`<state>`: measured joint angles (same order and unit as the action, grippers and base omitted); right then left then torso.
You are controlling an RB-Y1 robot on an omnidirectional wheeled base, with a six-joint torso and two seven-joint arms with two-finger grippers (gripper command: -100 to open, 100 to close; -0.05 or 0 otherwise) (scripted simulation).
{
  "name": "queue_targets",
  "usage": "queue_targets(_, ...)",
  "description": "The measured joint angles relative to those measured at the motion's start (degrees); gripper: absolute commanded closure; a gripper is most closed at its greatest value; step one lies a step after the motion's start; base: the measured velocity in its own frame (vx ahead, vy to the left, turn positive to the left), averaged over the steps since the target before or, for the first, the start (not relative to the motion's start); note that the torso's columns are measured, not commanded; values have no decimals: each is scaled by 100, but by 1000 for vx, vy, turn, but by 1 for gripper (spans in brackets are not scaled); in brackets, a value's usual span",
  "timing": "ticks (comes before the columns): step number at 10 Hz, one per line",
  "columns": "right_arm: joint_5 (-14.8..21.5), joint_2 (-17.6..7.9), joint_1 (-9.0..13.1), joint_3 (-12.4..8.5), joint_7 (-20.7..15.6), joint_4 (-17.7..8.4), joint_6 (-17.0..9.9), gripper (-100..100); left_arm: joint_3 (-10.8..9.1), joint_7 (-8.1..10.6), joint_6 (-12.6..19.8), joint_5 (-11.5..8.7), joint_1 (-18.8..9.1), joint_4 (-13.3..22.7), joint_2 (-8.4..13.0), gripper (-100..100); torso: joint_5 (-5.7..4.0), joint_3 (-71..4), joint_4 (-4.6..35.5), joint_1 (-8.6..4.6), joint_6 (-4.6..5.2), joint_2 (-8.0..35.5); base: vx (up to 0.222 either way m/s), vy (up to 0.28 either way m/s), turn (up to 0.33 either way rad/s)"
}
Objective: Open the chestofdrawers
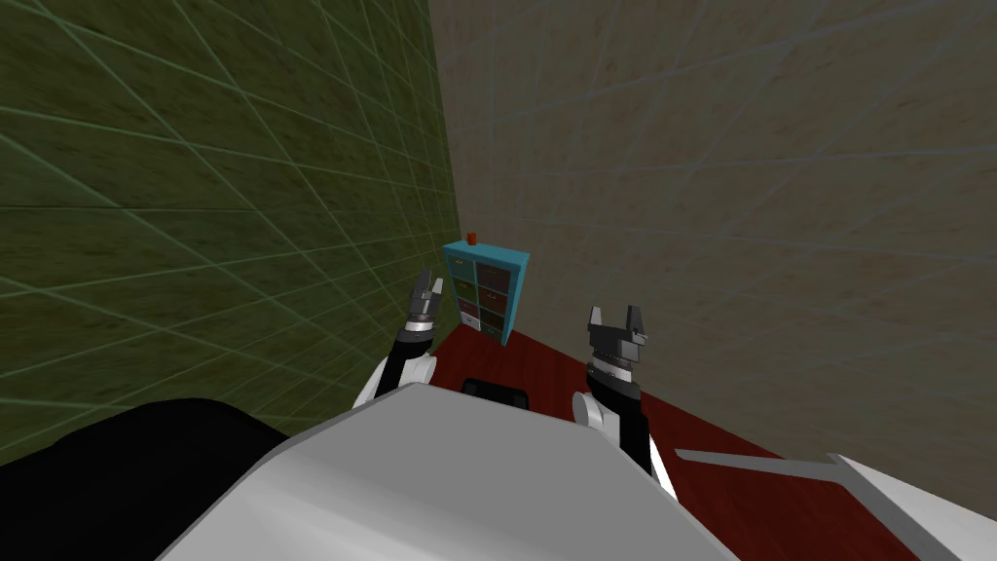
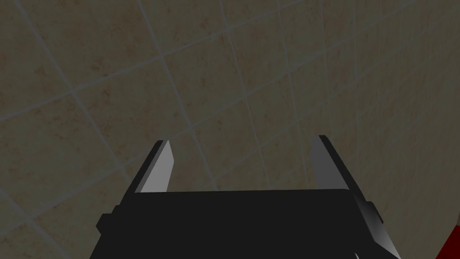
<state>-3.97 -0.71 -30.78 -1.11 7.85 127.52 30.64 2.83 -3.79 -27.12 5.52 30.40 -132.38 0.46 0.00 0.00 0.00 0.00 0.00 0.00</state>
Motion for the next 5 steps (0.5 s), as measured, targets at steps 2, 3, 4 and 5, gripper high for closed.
queue_targets(2,0,0,0,0,0,0,0,0,0,0,0,0,0,0,0,0,0,-1200,600,0,0,597,0,0,0)
queue_targets(3,0,0,0,0,0,1,0,0,0,0,0,0,0,-1,0,0,0,-2014,1006,0,0,1003,0,0,0)
queue_targets(4,0,0,0,0,0,1,0,0,0,0,0,0,0,-1,0,0,0,-2850,1424,0,0,1422,0,0,0)
queue_targets(5,0,0,0,0,0,1,0,0,0,0,0,0,0,-1,0,0,0,-3692,1846,0,0,1845,0,0,0)
